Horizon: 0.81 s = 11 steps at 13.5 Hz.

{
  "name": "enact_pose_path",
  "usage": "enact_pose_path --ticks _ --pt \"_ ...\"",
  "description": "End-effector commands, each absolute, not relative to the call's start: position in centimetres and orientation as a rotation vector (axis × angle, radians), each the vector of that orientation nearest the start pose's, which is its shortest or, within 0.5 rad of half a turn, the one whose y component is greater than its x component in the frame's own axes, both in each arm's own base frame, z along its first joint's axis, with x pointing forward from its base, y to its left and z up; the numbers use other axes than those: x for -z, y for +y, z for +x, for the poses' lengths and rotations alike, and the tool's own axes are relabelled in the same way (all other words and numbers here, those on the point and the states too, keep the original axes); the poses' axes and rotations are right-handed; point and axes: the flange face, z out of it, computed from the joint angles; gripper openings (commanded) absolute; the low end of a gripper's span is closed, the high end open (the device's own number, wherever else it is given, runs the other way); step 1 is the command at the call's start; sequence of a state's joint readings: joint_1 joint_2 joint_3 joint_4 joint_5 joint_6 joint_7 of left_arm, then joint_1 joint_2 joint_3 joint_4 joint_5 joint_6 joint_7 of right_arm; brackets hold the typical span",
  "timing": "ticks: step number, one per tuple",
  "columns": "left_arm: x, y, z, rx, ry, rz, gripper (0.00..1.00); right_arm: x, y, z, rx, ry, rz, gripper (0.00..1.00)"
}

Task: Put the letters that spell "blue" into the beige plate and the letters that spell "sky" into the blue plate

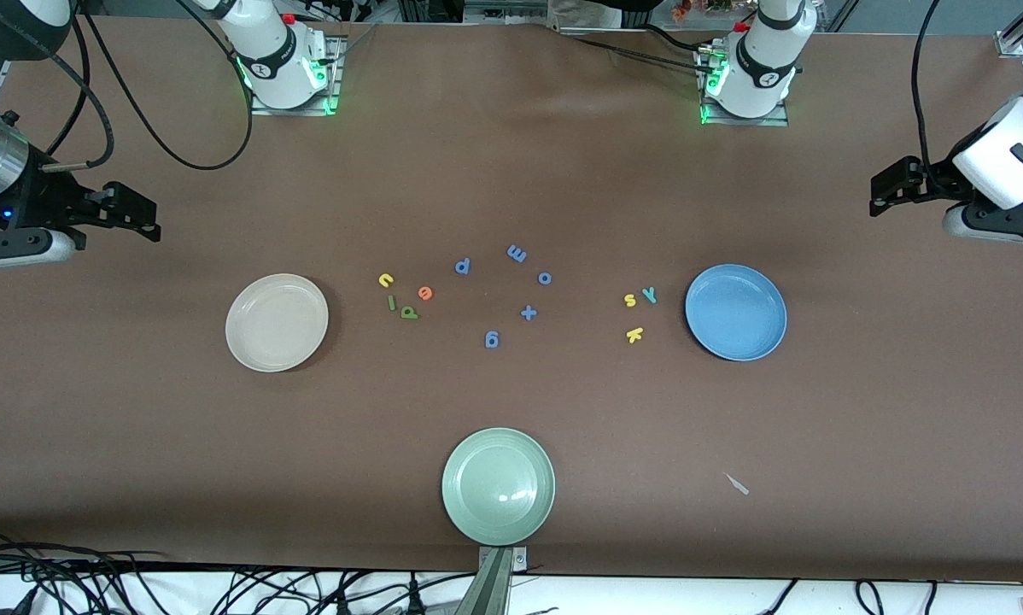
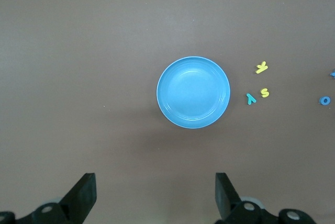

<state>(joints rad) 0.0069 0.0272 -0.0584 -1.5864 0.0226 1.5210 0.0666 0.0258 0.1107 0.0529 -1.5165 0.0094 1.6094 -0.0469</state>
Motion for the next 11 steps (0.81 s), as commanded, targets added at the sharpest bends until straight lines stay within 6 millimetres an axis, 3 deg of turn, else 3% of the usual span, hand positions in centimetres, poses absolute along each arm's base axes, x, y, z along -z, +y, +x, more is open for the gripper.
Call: enact_pose_path --ticks 1,11 --pt "-60.26 -3.03 55.97 -0.147 0.223 -3.128 1.00 -59.24 4.56 58.34 -0.041 -0.181 -3.117 1.00" --pt "-60.18 -3.10 56.01 -0.149 0.226 -3.126 1.00 -59.26 4.95 58.18 -0.051 -0.190 -3.112 1.00"
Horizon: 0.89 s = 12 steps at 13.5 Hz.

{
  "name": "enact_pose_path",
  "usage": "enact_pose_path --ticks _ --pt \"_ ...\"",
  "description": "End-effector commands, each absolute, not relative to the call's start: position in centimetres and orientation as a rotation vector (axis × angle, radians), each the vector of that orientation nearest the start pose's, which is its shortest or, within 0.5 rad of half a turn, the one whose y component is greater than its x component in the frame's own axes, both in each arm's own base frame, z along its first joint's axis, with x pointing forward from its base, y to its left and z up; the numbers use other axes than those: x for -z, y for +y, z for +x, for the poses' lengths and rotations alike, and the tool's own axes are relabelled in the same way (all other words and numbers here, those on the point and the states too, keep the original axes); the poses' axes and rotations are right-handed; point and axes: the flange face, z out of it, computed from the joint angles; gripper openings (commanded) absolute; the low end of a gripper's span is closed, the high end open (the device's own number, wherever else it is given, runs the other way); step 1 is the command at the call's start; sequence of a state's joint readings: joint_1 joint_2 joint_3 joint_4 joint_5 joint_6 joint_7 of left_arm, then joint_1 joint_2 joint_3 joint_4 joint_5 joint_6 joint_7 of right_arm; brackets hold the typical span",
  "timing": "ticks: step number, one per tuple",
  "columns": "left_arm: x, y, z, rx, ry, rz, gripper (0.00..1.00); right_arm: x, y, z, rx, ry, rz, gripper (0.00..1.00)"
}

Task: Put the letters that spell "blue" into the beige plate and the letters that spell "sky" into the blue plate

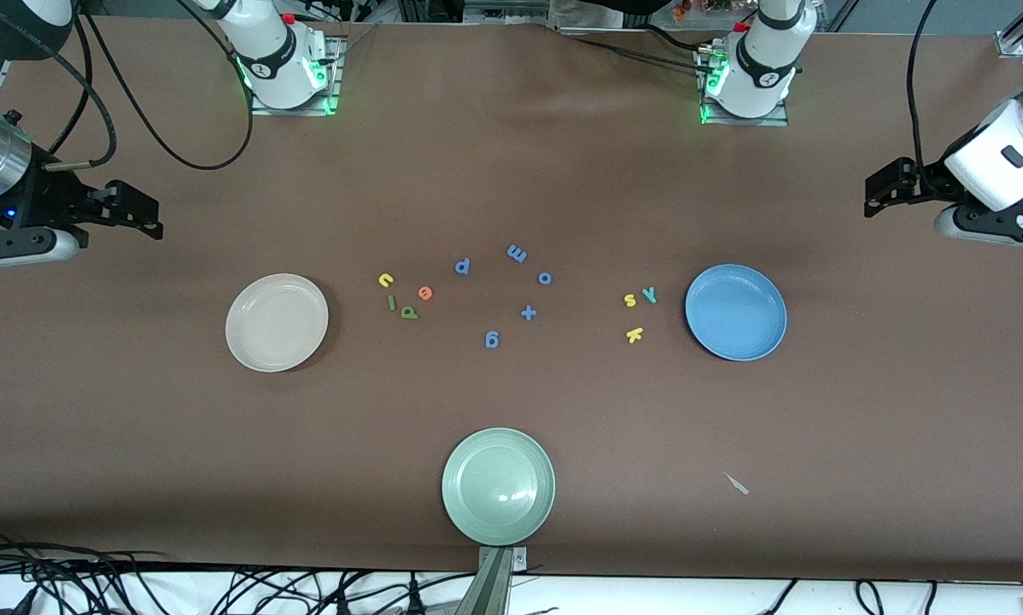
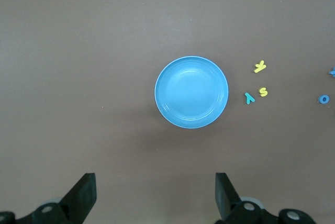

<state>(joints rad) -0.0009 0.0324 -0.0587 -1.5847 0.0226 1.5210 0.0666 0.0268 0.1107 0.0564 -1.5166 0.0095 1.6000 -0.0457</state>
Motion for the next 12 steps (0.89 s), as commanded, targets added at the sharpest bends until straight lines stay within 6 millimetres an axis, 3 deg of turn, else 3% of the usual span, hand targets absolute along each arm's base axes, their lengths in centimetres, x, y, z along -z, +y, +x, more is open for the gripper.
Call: enact_pose_path --ticks 1,12 --pt "-60.18 -3.10 56.01 -0.149 0.226 -3.126 1.00 -59.21 4.94 58.11 -0.060 -0.192 -3.112 1.00" --pt "-60.18 -3.10 56.01 -0.149 0.226 -3.126 1.00 -59.56 5.24 57.91 -0.054 -0.178 -3.110 1.00"
